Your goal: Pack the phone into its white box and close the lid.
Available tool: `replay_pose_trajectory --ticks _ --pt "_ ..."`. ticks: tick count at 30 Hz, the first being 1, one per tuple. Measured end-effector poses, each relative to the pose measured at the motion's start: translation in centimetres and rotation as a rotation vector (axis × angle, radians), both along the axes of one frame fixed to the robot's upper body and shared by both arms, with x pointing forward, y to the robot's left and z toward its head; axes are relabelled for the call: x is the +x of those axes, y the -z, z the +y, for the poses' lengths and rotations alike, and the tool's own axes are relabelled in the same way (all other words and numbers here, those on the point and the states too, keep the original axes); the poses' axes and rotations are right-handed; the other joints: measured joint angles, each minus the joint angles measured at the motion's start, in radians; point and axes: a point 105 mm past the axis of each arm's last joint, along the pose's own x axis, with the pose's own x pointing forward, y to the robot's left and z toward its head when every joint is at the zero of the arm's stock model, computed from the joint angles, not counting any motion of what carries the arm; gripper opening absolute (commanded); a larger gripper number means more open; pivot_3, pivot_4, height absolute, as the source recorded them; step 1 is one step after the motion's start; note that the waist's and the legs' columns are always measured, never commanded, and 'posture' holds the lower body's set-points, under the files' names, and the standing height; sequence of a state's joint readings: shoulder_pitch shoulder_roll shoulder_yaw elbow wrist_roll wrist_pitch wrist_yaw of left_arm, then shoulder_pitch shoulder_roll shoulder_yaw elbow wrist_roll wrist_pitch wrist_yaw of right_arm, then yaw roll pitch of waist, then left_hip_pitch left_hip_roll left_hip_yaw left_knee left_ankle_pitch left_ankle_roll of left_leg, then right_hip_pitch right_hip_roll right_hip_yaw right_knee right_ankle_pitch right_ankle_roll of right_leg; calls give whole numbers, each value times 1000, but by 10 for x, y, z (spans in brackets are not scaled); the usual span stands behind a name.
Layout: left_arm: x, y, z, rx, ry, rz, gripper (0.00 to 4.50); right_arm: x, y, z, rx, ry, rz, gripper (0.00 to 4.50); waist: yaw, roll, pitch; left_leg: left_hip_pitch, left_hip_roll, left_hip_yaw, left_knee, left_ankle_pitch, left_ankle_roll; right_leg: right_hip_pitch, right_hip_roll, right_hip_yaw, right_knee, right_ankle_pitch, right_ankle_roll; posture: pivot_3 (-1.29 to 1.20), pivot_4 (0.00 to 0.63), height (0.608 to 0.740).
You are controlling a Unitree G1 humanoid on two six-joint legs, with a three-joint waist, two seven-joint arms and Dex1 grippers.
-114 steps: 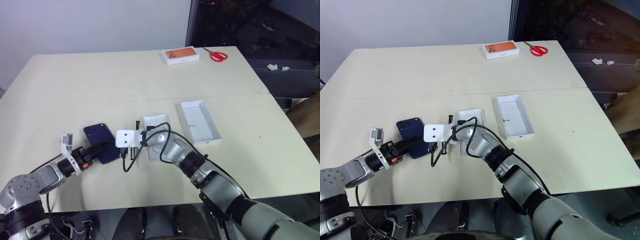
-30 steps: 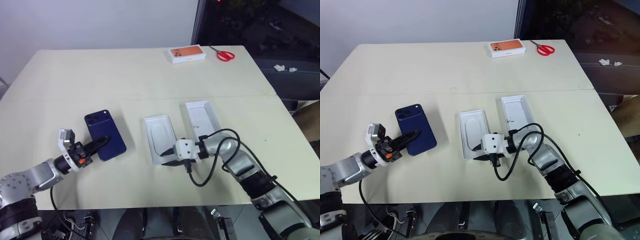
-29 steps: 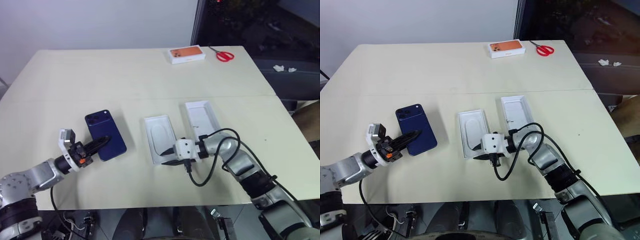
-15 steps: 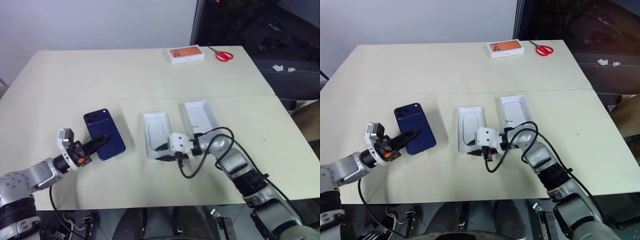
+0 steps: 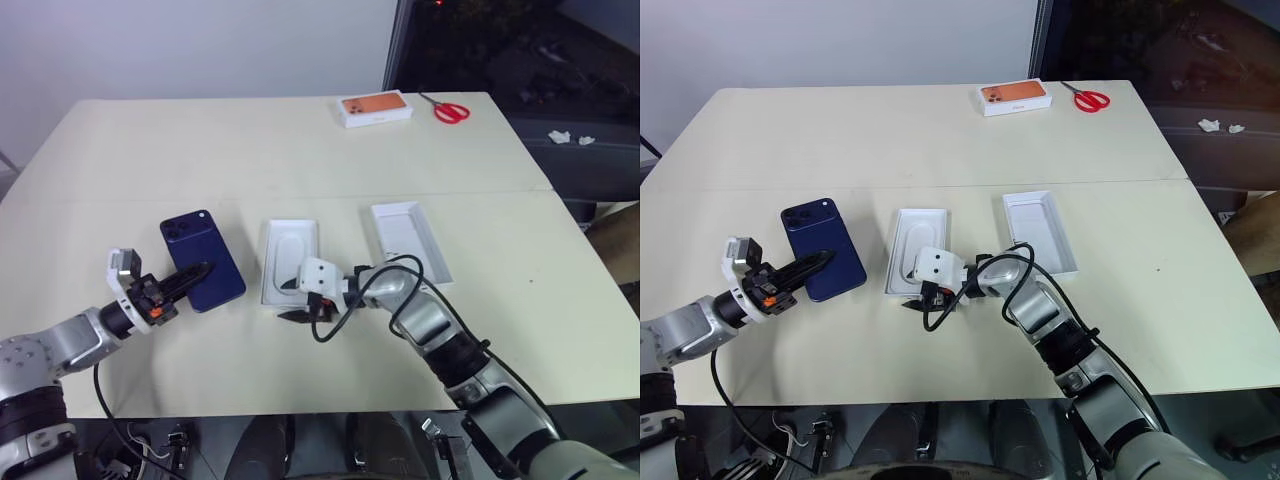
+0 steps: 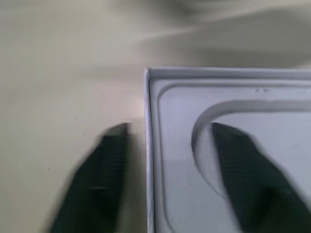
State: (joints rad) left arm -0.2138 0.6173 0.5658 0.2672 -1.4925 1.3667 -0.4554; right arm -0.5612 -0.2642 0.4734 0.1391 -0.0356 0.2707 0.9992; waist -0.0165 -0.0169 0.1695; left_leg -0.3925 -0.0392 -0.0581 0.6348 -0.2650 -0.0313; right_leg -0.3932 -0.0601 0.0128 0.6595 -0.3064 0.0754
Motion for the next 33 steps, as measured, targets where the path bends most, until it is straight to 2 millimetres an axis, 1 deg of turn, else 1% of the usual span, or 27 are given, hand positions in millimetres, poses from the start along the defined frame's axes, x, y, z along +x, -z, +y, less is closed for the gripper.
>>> replay_pose_trajectory --ticks 2,4,6,7,8,9,12,15,17,19,21,25,28,33 --pt "1 -1 -2 -3 6 -2 0 -3 -2 -3 7 -17 10 4301 1 0 0 0 0 0 0 0 0 0 0 0 0 0 0 0 150 740" --pt "3 -3 -6 -11 20 -13 0 -6 -10 -7 47 -36 35 4301 2 0 0 0 0 0 0 0 0 0 0 0 0 0 0 0 150 740" --pt "7 -6 -15 -14 57 -23 0 -5 -29 -14 149 -34 79 4301 3 -1 0 0 0 0 1 0 0 1 0 0 1 0 0 0 150 740" --pt "9 -9 -23 -23 84 -32 0 -2 -40 -22 200 -25 92 4301 5 -1 0 0 0 0 1 0 0 1 0 0 1 0 0 0 150 740" --pt "11 -10 -27 -28 99 -36 0 1 -47 -28 224 -14 94 4301 3 -1 0 0 0 0 2 0 0 1 0 0 1 0 0 0 150 740" --pt "14 -10 -34 -28 121 -39 0 5 -53 -40 234 7 88 4301 5 -1 0 0 0 0 2 0 0 2 0 0 1 0 0 0 150 740" --pt "21 -12 -53 -32 178 -48 0 9 -54 -70 209 51 85 4301 5 -1 0 -1 -1 0 2 0 1 1 0 0 1 0 0 0 150 740" --pt "29 -10 -73 -9 235 -33 0 6 -46 -96 177 77 122 4301 3 -1 1 -1 0 0 2 0 1 1 0 0 1 0 0 0 150 740" --pt "35 -5 -81 10 262 -2 0 3 -44 -111 164 89 143 4301 -1 -1 1 -1 0 1 2 0 1 0 1 0 1 0 0 0 150 740" --pt "40 -1 -86 37 283 38 0 1 -47 -122 177 101 158 4301 -3 -1 1 -1 0 1 2 0 1 0 1 1 2 0 0 0 150 740" --pt "46 6 -87 66 281 72 0 -1 -53 -126 200 98 154 4301 -3 -1 1 -1 1 1 2 0 0 0 2 1 3 0 0 0 150 740" --pt "54 12 -91 100 292 109 0 -1 -60 -123 239 92 134 4301 1 -2 1 -1 1 1 4 0 0 0 2 0 4 0 0 0 150 740" --pt "54 13 -96 122 332 107 0 0 -61 -122 246 100 125 4301 3 -2 1 -3 1 1 7 0 0 0 2 0 4 0 0 0 150 740" --pt "50 20 -102 164 384 117 0 2 -62 -121 253 108 103 4301 4 -2 1 -5 1 0 11 1 -1 0 2 0 4 0 1 0 150 740"
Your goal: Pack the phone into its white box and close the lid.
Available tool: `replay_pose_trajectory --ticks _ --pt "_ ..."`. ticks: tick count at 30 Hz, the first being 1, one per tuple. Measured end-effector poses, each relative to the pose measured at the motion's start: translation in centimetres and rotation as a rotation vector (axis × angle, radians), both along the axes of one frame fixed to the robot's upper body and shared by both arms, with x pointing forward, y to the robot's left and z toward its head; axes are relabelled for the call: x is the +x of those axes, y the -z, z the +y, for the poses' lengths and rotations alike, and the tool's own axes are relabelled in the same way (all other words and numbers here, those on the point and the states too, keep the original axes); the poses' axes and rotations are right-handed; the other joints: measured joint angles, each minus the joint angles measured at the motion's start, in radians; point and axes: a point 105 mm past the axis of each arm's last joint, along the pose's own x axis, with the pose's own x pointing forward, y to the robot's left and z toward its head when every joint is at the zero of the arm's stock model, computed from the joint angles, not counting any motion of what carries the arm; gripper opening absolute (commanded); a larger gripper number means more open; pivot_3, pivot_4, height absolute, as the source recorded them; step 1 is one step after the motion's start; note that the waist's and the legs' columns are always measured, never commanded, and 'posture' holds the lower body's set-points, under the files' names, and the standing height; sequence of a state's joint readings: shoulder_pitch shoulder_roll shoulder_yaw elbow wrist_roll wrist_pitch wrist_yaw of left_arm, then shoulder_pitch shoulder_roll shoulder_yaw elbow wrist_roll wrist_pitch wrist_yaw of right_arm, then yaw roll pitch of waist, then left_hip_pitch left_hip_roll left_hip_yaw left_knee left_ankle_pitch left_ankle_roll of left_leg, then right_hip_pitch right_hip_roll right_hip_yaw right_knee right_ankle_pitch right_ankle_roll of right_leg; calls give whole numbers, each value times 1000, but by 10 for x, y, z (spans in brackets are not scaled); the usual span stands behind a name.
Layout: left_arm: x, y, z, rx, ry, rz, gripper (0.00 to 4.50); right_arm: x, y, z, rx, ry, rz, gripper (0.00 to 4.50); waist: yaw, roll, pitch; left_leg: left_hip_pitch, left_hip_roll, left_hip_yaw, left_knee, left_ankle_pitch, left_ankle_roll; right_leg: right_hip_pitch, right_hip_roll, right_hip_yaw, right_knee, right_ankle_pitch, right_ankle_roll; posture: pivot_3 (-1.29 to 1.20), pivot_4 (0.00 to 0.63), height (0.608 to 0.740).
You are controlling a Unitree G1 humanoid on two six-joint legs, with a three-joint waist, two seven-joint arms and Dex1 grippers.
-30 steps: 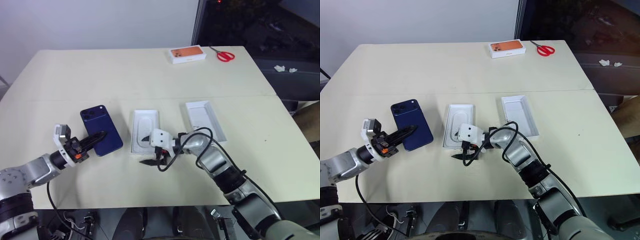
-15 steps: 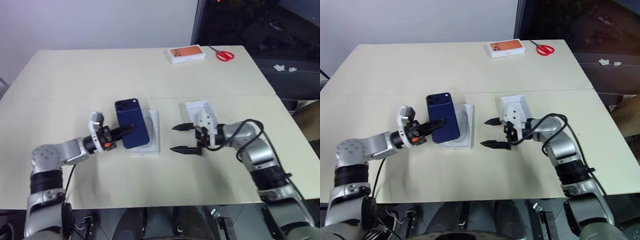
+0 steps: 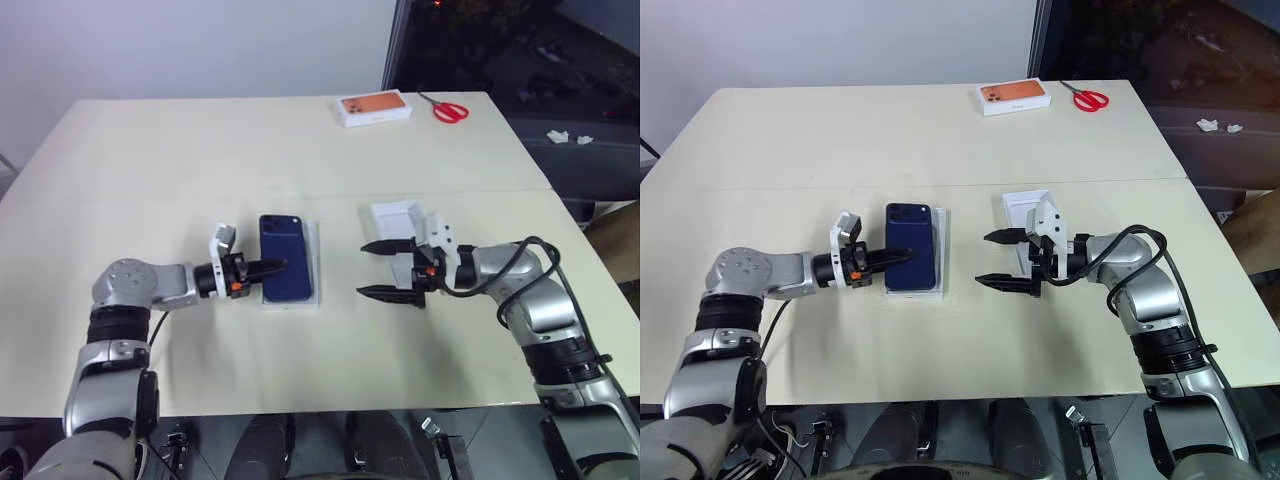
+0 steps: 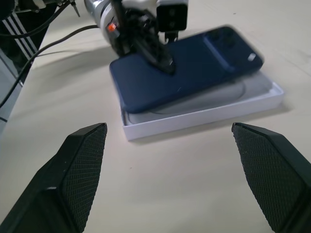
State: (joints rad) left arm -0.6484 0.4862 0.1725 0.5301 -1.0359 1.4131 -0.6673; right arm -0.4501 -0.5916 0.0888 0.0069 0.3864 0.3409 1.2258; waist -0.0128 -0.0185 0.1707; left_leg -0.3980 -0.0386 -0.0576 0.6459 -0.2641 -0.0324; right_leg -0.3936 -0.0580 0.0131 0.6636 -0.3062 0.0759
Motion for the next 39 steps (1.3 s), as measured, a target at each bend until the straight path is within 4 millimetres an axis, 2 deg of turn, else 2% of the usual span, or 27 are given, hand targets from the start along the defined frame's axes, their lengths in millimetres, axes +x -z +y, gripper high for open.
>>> replay_pose_trajectory --ticks 4,7,9,13,18,26,39 --pt "4 0 0 21 6 -11 0 1 0 2 -1 5 -15 4301 0 0 0 0 0 0 0 -1 1 0 0 0 1 0 0 0 150 740" --pt "6 0 0 32 7 -31 1410 3 1 1 -11 12 -29 4366 0 0 0 -1 0 0 0 -1 1 -1 0 0 1 0 0 0 150 740" --pt "9 -4 -1 25 7 -57 2243 4 2 0 -14 17 -33 4366 0 0 0 -1 0 0 1 -1 1 -1 0 0 1 0 0 0 150 740" --pt "12 -16 -4 6 27 -104 4192 5 2 5 -6 8 -37 4366 -2 0 0 1 0 -1 1 -1 2 1 0 0 2 0 0 0 150 740" --pt "13 -16 -4 29 35 -130 4192 7 3 6 -15 10 -44 4366 -4 0 0 5 0 -1 1 -1 2 3 0 0 3 1 1 0 150 740" --pt "6 -22 8 88 44 -177 4192 12 -7 16 31 6 -60 4366 -5 0 0 4 1 -1 0 -1 2 3 1 0 2 1 1 0 150 740" --pt "-5 -23 17 118 17 -190 4192 14 -3 16 35 12 -45 4366 -2 1 0 3 1 -1 0 -1 2 2 1 0 2 1 1 0 150 740"
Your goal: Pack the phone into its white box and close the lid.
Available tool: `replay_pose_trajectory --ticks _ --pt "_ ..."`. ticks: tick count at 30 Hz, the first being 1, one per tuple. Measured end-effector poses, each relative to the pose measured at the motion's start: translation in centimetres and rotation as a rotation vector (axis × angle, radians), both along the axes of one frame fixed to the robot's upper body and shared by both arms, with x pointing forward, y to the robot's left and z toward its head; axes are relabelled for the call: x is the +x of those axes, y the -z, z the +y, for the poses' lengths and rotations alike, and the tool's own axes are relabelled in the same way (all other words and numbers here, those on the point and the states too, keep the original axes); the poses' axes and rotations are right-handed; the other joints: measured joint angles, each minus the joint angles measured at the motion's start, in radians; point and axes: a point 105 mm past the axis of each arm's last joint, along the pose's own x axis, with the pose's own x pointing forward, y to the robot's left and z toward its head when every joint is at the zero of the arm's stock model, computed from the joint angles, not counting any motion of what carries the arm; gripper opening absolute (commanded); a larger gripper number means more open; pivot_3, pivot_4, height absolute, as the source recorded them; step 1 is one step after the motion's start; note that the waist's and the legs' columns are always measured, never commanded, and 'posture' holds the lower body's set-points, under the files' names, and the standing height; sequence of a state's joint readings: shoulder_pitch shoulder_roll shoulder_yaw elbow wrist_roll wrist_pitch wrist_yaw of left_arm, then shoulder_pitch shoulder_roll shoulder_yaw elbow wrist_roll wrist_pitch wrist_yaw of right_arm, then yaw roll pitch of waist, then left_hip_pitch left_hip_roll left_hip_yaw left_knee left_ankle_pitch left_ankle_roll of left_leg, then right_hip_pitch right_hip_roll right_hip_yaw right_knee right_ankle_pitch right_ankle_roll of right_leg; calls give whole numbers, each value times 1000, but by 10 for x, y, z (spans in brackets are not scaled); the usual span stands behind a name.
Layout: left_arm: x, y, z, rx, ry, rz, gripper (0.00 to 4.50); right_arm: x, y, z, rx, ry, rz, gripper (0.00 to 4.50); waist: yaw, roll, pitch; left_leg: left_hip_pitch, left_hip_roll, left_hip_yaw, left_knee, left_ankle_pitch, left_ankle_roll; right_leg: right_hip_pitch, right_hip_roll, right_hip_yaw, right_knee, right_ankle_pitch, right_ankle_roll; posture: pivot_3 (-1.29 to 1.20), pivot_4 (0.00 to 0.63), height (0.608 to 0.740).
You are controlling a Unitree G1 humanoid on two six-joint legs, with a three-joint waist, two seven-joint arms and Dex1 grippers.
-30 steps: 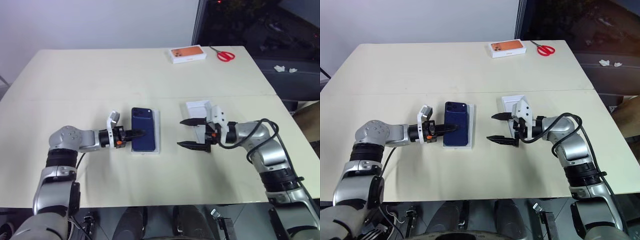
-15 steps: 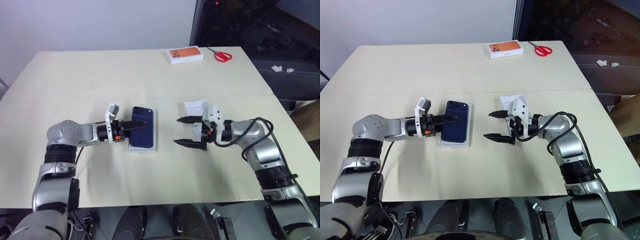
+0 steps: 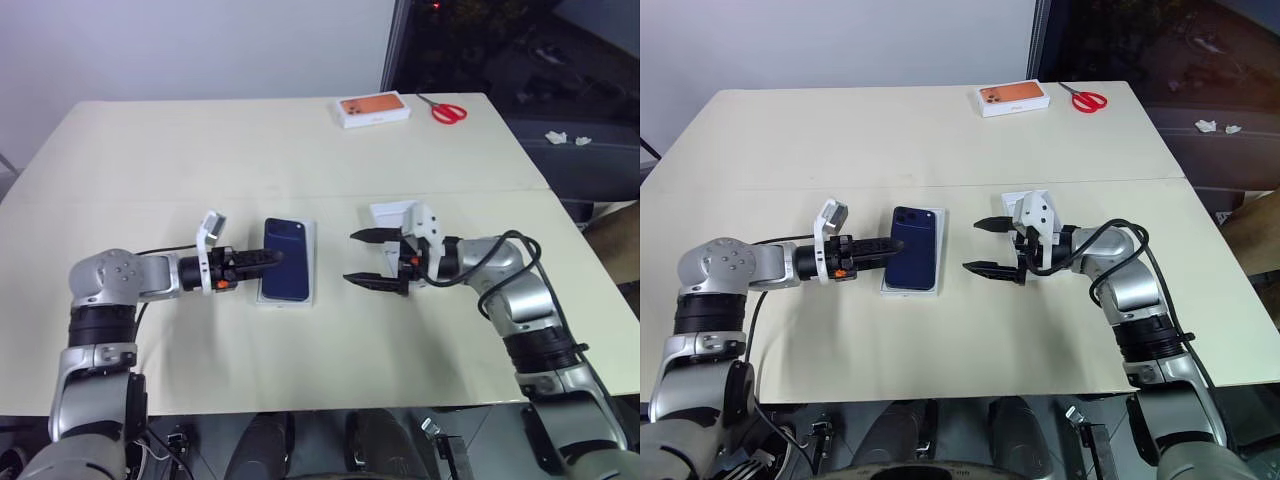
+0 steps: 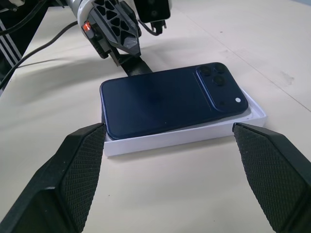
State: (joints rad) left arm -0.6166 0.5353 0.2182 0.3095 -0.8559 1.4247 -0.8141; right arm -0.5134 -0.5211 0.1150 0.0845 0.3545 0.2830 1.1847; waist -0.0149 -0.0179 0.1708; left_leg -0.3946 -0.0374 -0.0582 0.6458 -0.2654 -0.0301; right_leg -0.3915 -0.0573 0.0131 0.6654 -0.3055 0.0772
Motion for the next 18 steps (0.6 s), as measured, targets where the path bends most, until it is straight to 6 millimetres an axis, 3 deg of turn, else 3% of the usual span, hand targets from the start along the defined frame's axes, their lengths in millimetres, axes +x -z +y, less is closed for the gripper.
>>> replay_pose_trajectory --ticks 6,18 --pt "7 -4 10 -3 -79 -23 4192 -1 2 4 -6 -12 0 4366 1 0 0 0 0 0 0 0 0 0 0 0 0 0 0 0 150 740" --pt "-5 -6 19 46 -80 -56 4192 1 2 12 2 -26 0 4366 1 0 0 -2 0 0 0 0 0 -2 0 0 0 0 0 0 150 740"
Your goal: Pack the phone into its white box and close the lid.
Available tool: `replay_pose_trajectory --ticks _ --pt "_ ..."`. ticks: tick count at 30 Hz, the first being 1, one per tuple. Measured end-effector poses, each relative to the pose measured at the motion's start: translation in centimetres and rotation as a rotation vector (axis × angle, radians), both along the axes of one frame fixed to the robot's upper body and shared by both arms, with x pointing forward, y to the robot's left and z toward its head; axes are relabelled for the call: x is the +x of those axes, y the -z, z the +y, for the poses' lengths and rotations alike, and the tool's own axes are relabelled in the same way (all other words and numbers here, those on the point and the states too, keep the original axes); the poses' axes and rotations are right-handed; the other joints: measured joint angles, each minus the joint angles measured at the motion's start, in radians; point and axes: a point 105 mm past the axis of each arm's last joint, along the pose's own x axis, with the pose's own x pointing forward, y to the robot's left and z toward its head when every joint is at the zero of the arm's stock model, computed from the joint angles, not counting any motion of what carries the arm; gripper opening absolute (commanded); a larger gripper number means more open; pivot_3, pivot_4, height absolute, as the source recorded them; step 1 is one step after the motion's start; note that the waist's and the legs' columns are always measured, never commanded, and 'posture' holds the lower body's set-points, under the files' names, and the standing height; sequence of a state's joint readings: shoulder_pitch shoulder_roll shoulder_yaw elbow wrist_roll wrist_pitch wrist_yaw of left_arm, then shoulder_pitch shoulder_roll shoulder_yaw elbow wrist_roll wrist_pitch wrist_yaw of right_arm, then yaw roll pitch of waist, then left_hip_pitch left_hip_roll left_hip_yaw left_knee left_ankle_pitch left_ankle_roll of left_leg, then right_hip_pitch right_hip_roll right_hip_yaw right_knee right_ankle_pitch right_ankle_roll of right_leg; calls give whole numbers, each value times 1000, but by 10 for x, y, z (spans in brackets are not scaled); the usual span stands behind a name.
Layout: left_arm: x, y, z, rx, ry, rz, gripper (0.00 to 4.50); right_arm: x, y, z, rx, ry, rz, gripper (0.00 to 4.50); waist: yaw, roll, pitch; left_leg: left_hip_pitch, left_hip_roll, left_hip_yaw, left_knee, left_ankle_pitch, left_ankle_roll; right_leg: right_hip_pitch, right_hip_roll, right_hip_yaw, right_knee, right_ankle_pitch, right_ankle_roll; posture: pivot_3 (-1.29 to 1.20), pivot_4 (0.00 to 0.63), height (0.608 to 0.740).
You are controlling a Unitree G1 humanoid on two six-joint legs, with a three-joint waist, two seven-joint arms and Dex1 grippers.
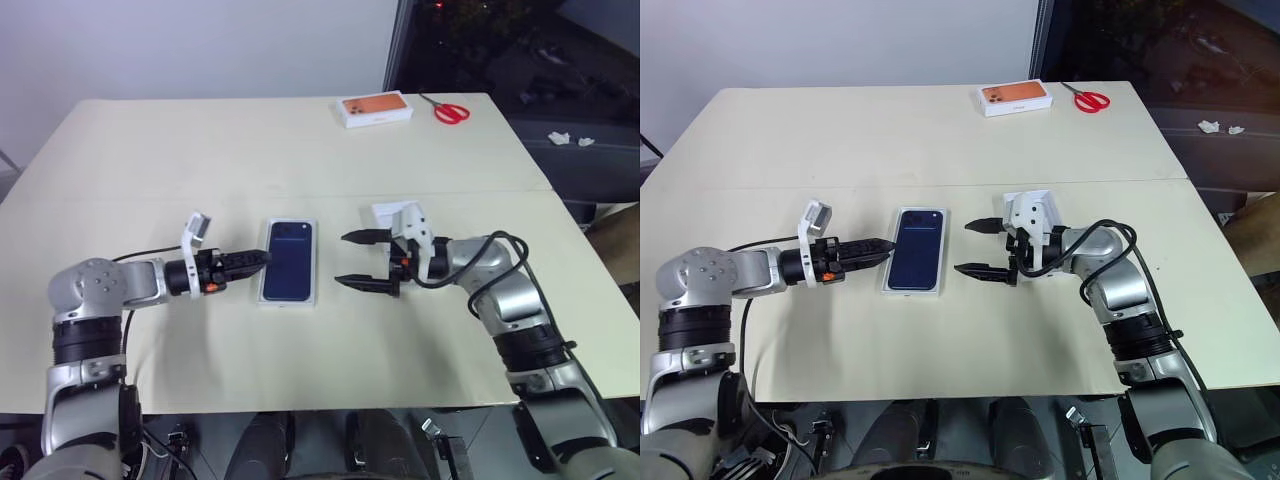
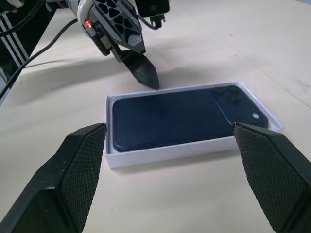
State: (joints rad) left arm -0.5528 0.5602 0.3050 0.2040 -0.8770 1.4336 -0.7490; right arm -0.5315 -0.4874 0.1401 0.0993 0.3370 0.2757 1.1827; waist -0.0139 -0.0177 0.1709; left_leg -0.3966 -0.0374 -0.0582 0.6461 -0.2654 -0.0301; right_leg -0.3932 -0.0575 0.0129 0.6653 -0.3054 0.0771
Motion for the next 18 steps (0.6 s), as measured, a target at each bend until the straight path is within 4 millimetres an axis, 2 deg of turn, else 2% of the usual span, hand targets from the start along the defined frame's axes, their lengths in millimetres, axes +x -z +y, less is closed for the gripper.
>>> replay_pose_trajectory --ticks 3,8,14,17,18 --pt "6 -3 7 55 -50 -41 4192 2 0 1 3 6 1 4366 0 0 0 0 0 0 0 0 0 0 0 0 0 0 0 0 150 740" --pt "9 -10 7 99 -71 -131 4192 5 -1 10 24 20 -21 4366 -2 0 0 -1 0 0 0 0 0 -2 0 0 0 0 0 0 150 740" --pt "11 -14 5 135 -99 -244 4192 24 -1 25 27 134 -86 4366 0 0 0 -2 0 0 0 0 -1 -2 0 0 0 0 0 0 150 740" --pt "10 -8 3 133 -109 -244 3331 25 0 31 35 145 -86 3490 1 0 0 -3 -1 0 1 0 -1 -3 0 0 0 0 0 0 150 740" --pt "9 -7 1 129 -106 -240 2845 26 1 33 43 154 -83 2989 0 0 0 -4 -1 0 1 0 -1 -3 -1 0 0 0 0 0 150 740"
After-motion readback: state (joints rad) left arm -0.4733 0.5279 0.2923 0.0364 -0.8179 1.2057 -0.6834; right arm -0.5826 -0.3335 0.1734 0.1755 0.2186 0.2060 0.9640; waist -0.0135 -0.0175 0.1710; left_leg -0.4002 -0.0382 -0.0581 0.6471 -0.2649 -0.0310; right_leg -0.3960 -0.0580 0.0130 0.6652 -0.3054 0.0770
